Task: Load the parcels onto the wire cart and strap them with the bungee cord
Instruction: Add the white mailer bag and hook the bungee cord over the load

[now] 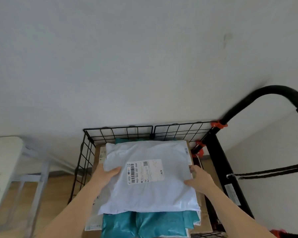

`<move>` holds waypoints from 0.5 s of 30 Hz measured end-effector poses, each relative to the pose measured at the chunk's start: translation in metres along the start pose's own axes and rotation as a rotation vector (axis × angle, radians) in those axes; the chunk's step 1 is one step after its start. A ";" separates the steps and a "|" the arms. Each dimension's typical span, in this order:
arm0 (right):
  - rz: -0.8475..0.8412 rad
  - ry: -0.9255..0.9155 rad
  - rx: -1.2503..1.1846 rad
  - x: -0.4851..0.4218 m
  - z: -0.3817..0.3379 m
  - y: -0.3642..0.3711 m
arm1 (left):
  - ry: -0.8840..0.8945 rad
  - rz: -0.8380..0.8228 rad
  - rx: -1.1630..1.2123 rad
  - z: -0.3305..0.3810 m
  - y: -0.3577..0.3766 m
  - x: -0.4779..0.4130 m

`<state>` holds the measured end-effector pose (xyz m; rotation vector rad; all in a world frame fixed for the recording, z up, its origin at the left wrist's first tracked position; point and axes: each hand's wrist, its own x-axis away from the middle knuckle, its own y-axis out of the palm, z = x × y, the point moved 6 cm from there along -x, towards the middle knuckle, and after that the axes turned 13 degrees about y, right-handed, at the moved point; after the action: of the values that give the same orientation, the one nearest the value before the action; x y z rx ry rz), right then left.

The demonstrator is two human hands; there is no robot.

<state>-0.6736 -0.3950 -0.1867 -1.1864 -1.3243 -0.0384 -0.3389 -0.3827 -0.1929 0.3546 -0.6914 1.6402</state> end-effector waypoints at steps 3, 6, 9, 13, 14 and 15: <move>0.128 -0.102 0.156 -0.011 -0.007 -0.004 | 0.037 0.165 -0.217 -0.008 0.002 0.004; 0.303 -0.348 0.262 -0.005 -0.033 -0.005 | 0.480 0.366 -0.732 0.023 0.004 0.018; 0.279 -0.610 0.471 0.012 -0.066 0.015 | 0.873 0.185 -1.179 0.049 0.041 0.018; 0.114 -0.611 0.602 0.004 -0.079 0.050 | 0.532 -0.276 -1.290 0.024 0.067 -0.007; 0.088 -0.592 0.624 -0.002 -0.080 0.055 | 0.438 -0.335 -1.305 0.015 0.067 -0.010; 0.069 -0.583 0.643 -0.006 -0.081 0.058 | 0.387 -0.362 -1.310 0.009 0.067 -0.013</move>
<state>-0.5824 -0.4262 -0.2114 -0.6984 -1.6198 0.7795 -0.4022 -0.4022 -0.2097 -0.7269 -1.1478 0.6289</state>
